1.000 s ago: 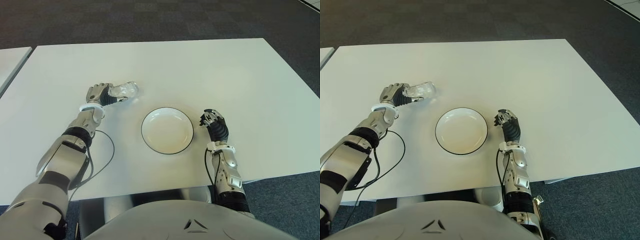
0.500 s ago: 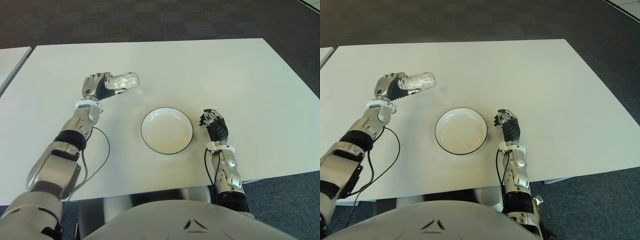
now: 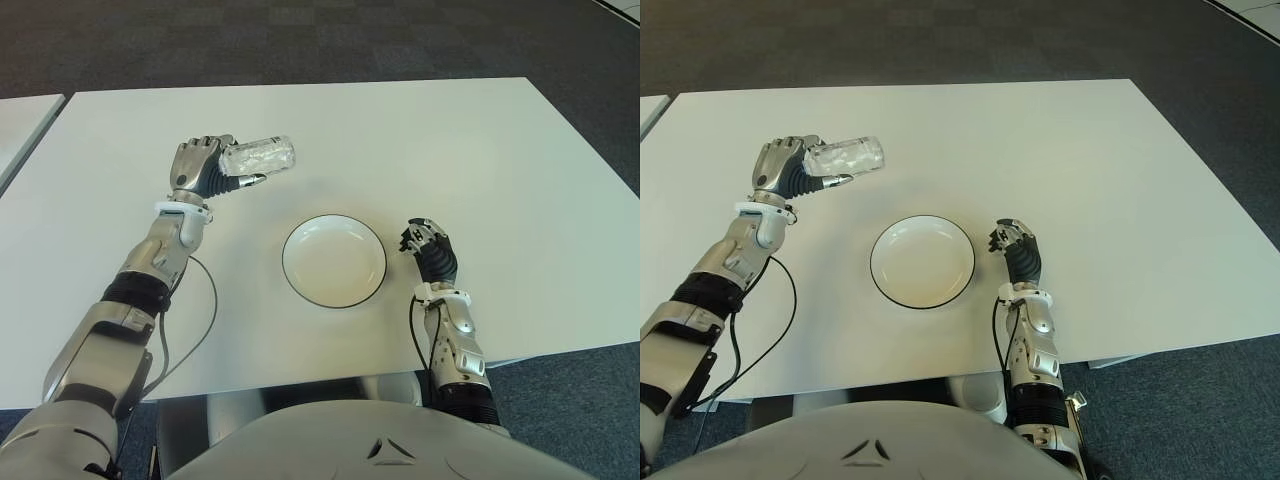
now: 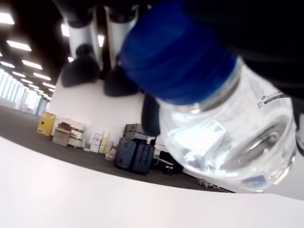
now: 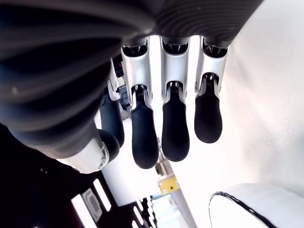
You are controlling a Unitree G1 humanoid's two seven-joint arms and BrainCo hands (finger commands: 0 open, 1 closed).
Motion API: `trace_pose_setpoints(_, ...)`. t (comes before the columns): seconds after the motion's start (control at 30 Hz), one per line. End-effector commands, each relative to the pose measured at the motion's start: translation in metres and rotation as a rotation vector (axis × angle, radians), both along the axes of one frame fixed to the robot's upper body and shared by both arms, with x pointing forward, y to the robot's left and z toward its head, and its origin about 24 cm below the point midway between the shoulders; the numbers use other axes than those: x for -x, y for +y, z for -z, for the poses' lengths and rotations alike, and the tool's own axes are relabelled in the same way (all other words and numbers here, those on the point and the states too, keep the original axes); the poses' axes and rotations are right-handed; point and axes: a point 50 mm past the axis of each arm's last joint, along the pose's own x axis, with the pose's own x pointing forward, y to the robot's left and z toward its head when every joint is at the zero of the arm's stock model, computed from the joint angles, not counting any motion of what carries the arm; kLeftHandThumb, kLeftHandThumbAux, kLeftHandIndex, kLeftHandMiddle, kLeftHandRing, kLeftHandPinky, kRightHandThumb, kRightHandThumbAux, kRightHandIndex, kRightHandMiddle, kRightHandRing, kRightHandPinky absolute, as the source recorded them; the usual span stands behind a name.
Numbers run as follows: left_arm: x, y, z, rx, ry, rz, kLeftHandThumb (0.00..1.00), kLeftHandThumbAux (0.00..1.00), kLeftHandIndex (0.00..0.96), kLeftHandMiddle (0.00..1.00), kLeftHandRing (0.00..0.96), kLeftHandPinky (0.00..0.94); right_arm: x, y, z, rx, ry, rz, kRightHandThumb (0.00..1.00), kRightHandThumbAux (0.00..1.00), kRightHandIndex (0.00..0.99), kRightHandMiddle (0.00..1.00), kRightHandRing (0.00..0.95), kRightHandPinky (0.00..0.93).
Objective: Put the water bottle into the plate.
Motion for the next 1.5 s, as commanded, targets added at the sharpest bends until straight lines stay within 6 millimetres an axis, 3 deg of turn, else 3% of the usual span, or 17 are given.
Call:
trace_pose_setpoints(0.03,0.006,-0.009,-0.01,-0.006,-0.029,0.033,0.846,0.666,0.422,0.575,0.819,0.814,0.009,0.007,0.013,-0.048,0.071,0.007,0.707,0.726,0.433,0.622,0.631,0.641)
trace_pose_setpoints(0.47,0.028,-0.035,-0.022,0.01,-0.049,0.187,0.845,0.667,0.416,0.566,0.831,0.827,0.01,0.007,0.013,-0.047,0.07,0.002,0.706,0.726,0.434,0.627,0.63,0.645)
trace_pose_setpoints(0.7,0.046,-0.066,-0.014,0.049,-0.017,0.342,0.845,0.667,0.414,0.563,0.837,0.835,0.009,0.007,0.013,-0.042,0.068,-0.001,0.706,0.726,0.434,0.63,0.634,0.648)
trace_pose_setpoints(1.1,0.056,-0.087,-0.005,-0.019,0.049,0.491,0.845,0.667,0.413,0.562,0.841,0.842,0.01,0.007,0.013,-0.033,0.08,0.007,0.706,0.726,0.433,0.62,0.628,0.637)
trace_pose_setpoints(1.23,0.057,-0.092,0.0,-0.06,0.064,0.535,0.845,0.666,0.415,0.568,0.837,0.839,0.01,0.007,0.013,-0.034,0.084,0.01,0.706,0.726,0.433,0.618,0.628,0.638)
trace_pose_setpoints(1.5,0.056,-0.102,0.039,-0.221,0.133,0.611,0.846,0.665,0.42,0.577,0.866,0.877,0.011,0.006,0.015,-0.036,0.084,0.01,0.706,0.726,0.434,0.621,0.627,0.636)
